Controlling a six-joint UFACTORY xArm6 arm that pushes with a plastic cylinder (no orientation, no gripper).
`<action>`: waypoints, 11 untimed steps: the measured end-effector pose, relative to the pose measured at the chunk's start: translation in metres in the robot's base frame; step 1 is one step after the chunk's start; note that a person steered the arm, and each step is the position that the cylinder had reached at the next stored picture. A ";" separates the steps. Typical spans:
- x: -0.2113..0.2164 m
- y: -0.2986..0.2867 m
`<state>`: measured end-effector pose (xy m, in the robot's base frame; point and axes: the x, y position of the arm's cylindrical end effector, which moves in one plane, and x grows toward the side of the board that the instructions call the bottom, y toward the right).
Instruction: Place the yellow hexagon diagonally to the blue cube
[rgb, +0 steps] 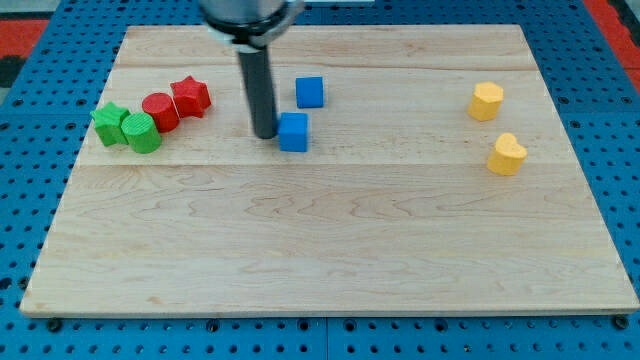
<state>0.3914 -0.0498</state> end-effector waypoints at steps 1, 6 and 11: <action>0.004 -0.002; -0.011 0.252; -0.090 0.286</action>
